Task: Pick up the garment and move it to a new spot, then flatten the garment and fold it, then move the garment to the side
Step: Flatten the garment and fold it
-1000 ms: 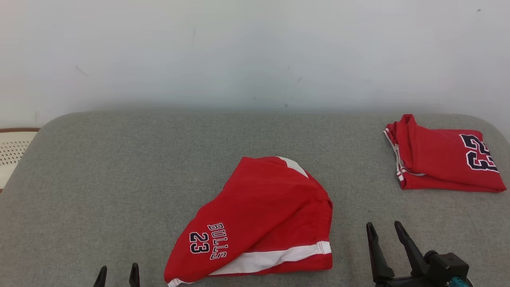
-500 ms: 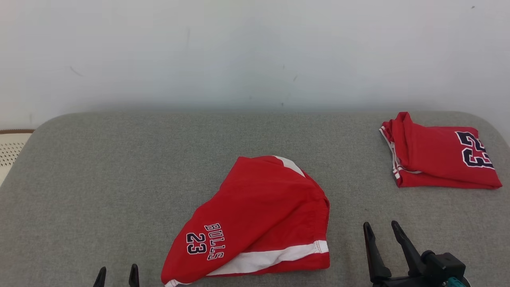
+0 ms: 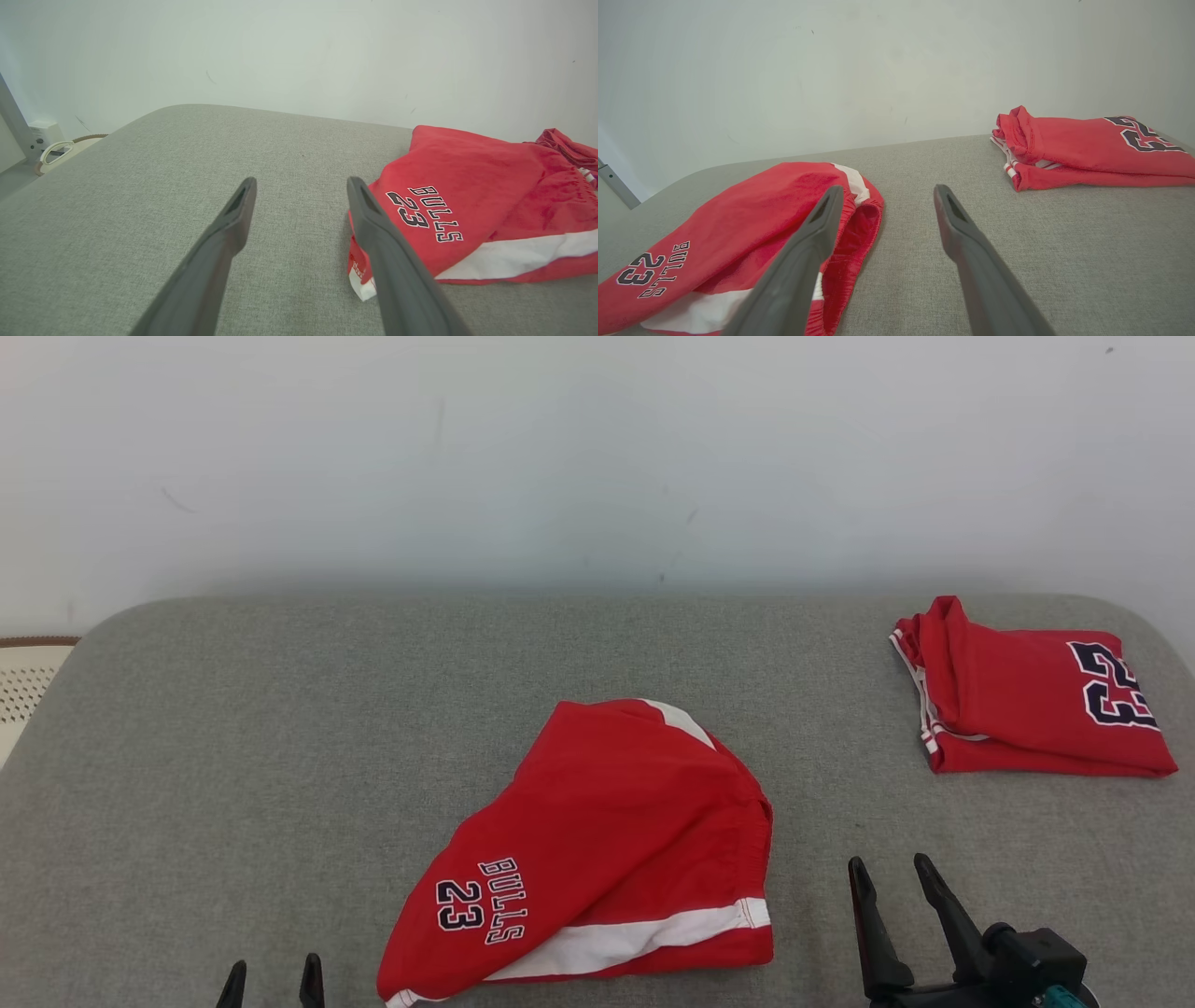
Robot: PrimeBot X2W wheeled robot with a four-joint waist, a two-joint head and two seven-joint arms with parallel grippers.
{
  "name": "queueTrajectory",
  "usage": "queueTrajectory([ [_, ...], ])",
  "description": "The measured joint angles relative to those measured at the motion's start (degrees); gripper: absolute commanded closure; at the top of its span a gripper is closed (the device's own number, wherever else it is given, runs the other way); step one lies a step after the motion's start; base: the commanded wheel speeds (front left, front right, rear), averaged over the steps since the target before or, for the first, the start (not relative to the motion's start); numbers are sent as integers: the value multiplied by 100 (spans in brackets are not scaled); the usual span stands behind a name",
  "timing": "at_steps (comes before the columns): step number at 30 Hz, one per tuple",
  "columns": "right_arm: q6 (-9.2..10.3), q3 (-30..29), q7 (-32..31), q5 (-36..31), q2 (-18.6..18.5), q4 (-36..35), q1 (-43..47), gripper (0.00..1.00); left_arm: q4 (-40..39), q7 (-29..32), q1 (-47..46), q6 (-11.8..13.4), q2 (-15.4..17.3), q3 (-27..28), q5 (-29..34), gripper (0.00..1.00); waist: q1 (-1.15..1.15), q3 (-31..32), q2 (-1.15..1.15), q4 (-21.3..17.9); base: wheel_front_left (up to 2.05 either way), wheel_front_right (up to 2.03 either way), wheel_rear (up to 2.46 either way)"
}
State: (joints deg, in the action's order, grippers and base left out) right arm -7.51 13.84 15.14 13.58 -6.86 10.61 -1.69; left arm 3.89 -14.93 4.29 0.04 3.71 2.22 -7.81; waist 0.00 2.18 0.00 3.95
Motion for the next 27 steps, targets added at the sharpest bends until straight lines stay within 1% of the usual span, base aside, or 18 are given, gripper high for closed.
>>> queueTrajectory([
  [18,0,14,0,0,0,13,-13,0,18,0,-2,-8,4,14,-15,0,0,-13,0,-22,0,0,0],
  [23,0,127,0,26,-2,22,-37,0,57,-1,-3,-151,-9,-8,-237,0,0,-18,0,-30,0,0,0],
  [26,0,259,-2,91,-29,105,-102,0,166,-1,-1,-289,-1,-96,-289,0,0,-18,0,-12,0,0,0],
  [27,0,259,-2,91,-29,105,-102,0,166,-1,-1,-289,-1,-96,-289,0,0,-18,0,-12,0,0,0],
])
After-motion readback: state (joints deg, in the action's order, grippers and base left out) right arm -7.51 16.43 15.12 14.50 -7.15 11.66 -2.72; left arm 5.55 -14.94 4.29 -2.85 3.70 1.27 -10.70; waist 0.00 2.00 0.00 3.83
